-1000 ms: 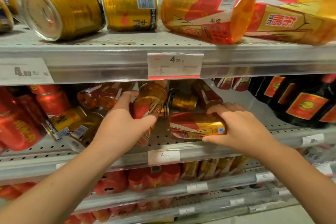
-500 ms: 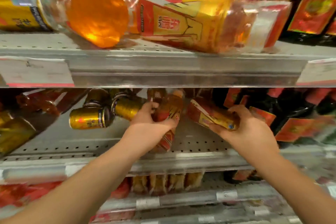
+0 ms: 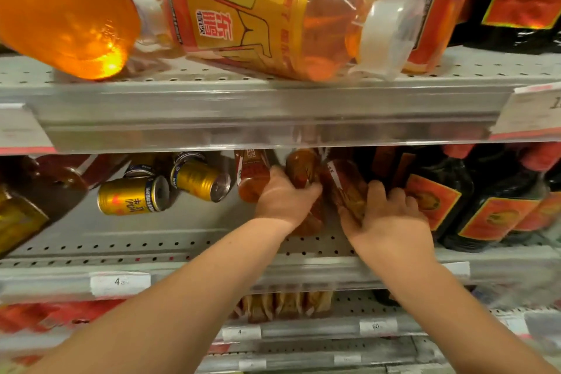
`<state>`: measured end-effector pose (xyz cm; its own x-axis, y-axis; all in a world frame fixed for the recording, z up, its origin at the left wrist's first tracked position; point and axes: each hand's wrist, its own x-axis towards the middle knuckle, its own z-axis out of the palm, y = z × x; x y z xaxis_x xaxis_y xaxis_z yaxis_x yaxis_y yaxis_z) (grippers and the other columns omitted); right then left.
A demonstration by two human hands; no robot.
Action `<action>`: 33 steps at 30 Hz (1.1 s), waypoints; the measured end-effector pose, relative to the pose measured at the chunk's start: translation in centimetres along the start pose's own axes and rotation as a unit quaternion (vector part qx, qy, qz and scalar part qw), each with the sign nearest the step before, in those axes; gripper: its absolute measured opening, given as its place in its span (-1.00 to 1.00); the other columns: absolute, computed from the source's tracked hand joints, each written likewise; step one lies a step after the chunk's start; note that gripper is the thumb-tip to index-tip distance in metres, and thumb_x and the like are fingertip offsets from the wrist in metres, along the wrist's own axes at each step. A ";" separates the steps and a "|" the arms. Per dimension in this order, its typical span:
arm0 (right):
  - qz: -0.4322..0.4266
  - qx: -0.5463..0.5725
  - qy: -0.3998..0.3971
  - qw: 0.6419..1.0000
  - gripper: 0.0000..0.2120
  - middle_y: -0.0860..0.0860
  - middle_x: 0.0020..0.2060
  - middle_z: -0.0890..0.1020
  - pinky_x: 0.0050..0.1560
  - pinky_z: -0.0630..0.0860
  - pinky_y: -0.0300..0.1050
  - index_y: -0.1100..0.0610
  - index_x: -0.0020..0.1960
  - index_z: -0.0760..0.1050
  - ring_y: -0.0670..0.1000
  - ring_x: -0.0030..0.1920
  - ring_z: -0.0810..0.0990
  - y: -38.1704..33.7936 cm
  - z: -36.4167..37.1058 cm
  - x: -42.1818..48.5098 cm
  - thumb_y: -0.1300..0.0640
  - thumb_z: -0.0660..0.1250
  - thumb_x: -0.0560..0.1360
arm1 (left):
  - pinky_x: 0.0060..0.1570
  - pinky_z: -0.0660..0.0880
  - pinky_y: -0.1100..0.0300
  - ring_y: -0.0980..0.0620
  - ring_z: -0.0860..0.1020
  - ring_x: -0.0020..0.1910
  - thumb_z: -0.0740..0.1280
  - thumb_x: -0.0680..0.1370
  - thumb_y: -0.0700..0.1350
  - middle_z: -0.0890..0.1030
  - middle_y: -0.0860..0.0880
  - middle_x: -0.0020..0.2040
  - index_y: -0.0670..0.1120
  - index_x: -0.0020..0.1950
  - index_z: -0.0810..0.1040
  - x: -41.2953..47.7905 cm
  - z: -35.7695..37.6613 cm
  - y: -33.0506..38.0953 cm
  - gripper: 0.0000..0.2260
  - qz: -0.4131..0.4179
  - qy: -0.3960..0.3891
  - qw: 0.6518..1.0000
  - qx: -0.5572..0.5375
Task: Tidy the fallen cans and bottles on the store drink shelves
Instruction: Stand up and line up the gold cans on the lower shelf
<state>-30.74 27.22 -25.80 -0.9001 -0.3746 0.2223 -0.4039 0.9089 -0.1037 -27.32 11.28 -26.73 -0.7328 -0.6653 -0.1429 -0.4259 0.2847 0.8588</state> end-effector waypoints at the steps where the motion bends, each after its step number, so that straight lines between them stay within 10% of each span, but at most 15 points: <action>1: -0.014 0.023 0.009 1.000 -0.39 0.24 0.06 0.54 -0.04 0.47 0.06 0.25 0.36 0.39 0.27 0.04 0.53 -0.2 0.1 -0.1 -0.21 0.27 0.54 | -0.11 0.46 0.20 0.06 0.53 -0.12 0.44 0.51 0.18 0.58 0.07 0.03 0.07 0.37 0.37 0.0 0.1 0.1 -0.49 0.001 -0.007 1.000 0.004; 6: -0.065 0.069 0.065 0.993 -0.44 0.35 -0.11 0.55 -0.18 0.50 0.12 0.37 0.31 0.50 0.33 -0.15 0.54 -1.2 0.7 -1.3 0.03 0.46 0.45 | -0.16 0.43 0.25 0.08 0.54 -0.08 0.37 0.53 0.23 0.58 0.14 -0.03 0.12 0.44 0.39 -0.4 -0.3 0.8 -0.49 0.033 -0.059 0.996 0.060; 10: -0.062 0.093 0.070 0.991 -0.46 0.29 0.12 0.55 0.04 0.49 0.14 0.24 0.37 0.48 0.33 0.06 0.51 -1.3 0.1 -1.0 -0.07 0.36 0.51 | -0.01 0.43 0.19 -0.02 0.56 0.18 0.25 0.59 0.30 0.58 0.04 0.30 0.16 0.54 0.31 -1.1 -1.6 0.3 -0.46 0.067 -0.068 0.988 0.123; 19: -0.136 0.205 0.003 0.969 -0.51 0.08 0.39 0.40 0.36 0.28 -0.02 -0.03 0.47 0.31 0.11 0.38 0.31 -9.3 -1.7 0.7 -0.12 0.22 0.57 | 0.12 0.53 0.14 0.07 0.58 0.12 0.26 0.67 -0.01 0.61 0.07 0.15 0.07 0.29 0.58 -2.4 -13.2 -4.8 -0.78 0.258 0.073 0.942 0.201; 33: -0.144 0.160 0.054 0.975 -0.57 0.20 0.21 0.47 0.22 0.42 0.12 0.01 0.39 0.35 0.28 0.20 0.46 -19.1 4.0 2.8 -0.05 0.26 0.56 | 0.27 0.48 0.02 -0.08 0.49 0.28 0.37 0.61 0.07 0.53 -0.06 0.29 0.01 0.46 0.41 1.3 -32.8 -16.0 -0.56 0.217 0.181 0.884 0.373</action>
<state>-26.20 8.09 -27.10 -0.7259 -0.5696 0.3856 -0.6837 0.6585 -0.3145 -4.08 -16.77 -24.52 -0.7525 -0.5212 0.4026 -0.4777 0.8528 0.2110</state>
